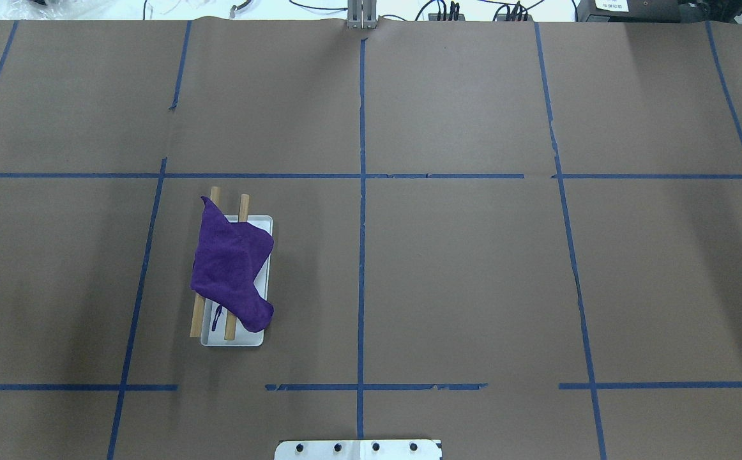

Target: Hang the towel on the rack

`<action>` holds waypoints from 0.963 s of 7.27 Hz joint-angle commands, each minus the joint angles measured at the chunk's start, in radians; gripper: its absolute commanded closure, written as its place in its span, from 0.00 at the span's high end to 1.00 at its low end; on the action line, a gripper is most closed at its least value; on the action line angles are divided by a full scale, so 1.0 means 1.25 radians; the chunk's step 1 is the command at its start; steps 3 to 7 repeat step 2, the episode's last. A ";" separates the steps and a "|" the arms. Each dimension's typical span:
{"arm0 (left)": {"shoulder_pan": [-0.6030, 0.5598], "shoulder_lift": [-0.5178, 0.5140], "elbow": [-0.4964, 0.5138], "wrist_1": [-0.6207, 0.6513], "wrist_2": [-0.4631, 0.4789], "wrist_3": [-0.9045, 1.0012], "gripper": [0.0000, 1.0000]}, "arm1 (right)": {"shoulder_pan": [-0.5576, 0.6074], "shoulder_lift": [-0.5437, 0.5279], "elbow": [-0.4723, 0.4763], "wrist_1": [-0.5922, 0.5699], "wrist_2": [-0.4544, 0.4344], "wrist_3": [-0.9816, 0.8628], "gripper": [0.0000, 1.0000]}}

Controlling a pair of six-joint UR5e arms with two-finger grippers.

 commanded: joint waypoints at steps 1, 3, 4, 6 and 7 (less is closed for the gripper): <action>0.001 -0.006 -0.014 -0.030 0.002 0.003 1.00 | 0.000 -0.006 0.001 0.000 0.002 -0.001 1.00; 0.001 -0.015 -0.014 -0.035 0.003 0.005 1.00 | 0.000 -0.013 0.001 0.000 0.006 -0.001 1.00; 0.001 -0.015 -0.014 -0.035 0.003 0.005 1.00 | 0.000 -0.013 0.001 0.000 0.006 -0.001 1.00; 0.001 -0.015 -0.014 -0.035 0.003 0.005 1.00 | 0.000 -0.013 0.001 0.000 0.006 -0.001 1.00; 0.001 -0.015 -0.014 -0.035 0.003 0.005 1.00 | 0.000 -0.013 0.001 0.000 0.006 -0.001 1.00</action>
